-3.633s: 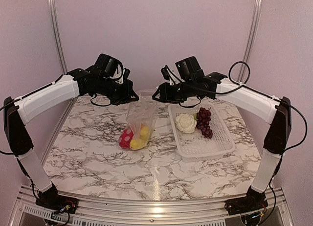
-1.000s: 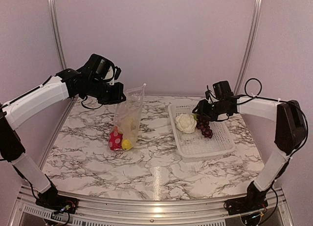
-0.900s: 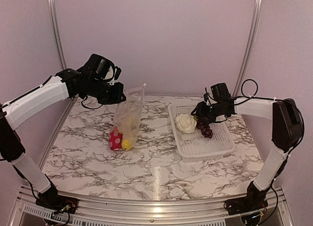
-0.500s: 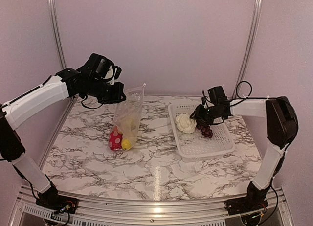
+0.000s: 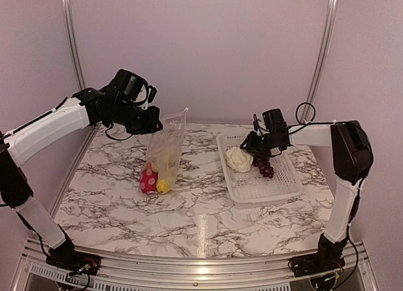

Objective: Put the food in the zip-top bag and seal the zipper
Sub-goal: Adjust the fake vegetable in the bin, then pick up the fake vegetable from the bin.

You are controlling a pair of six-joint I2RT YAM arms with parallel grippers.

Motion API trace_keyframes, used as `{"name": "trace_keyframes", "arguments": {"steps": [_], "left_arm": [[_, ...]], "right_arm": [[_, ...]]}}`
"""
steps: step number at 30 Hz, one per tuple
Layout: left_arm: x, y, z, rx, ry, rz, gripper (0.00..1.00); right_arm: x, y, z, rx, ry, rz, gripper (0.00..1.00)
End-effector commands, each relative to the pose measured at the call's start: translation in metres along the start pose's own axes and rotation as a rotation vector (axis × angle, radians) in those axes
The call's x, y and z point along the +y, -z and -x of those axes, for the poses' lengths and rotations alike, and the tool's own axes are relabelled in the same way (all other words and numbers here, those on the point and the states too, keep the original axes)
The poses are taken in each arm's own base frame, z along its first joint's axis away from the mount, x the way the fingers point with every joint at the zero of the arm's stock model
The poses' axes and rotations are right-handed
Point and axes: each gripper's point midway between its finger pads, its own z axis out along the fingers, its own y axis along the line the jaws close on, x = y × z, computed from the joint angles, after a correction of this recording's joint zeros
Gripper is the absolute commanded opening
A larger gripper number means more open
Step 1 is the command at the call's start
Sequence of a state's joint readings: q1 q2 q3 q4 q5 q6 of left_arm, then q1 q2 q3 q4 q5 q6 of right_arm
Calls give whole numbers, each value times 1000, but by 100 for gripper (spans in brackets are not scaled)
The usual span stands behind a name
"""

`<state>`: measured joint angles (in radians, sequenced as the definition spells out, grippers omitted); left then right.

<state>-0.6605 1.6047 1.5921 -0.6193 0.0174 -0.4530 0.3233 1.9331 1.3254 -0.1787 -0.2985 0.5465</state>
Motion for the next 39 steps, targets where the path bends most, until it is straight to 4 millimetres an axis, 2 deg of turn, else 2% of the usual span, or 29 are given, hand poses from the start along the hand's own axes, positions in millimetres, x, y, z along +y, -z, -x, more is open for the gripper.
{"name": "trace_keyframes", "arguments": {"steps": [1,6,8,9,11,14,17,19,21,23,27,34,39], "left_arm": [[3,12,-4,7,4,16,0],[10,15,-7,-1,8,43,0],[13,15,-11,4,14,48,0],[14,15,-14,10,16,52,0],[14,16,-16,13,17,51,0],[17,17,-19,15,20,56,0],[17,17,-21,17,22,56,0],[16,17,-20,17,23,52,0],[16,17,-19,15,25,49,0],[15,18,-18,11,28,43,0],[13,20,-18,7,31,37,0],[15,22,-20,7,46,39,0],[14,22,-20,8,54,35,0]], "right_arm": [[5,-1,-30,88,50,-10,34],[29,28,-97,220,137,-16,34],[27,43,-127,277,150,-35,34],[25,51,-138,299,150,-47,34],[24,70,-144,303,154,-54,34],[31,100,-132,271,207,-74,34],[49,127,-103,197,280,-81,36],[60,140,-81,135,323,-83,39],[66,144,-67,103,333,-77,42],[69,142,-60,100,314,-52,44],[68,131,-64,122,222,-4,53],[53,118,-68,95,54,53,73],[47,101,-82,137,-10,91,76]]}}
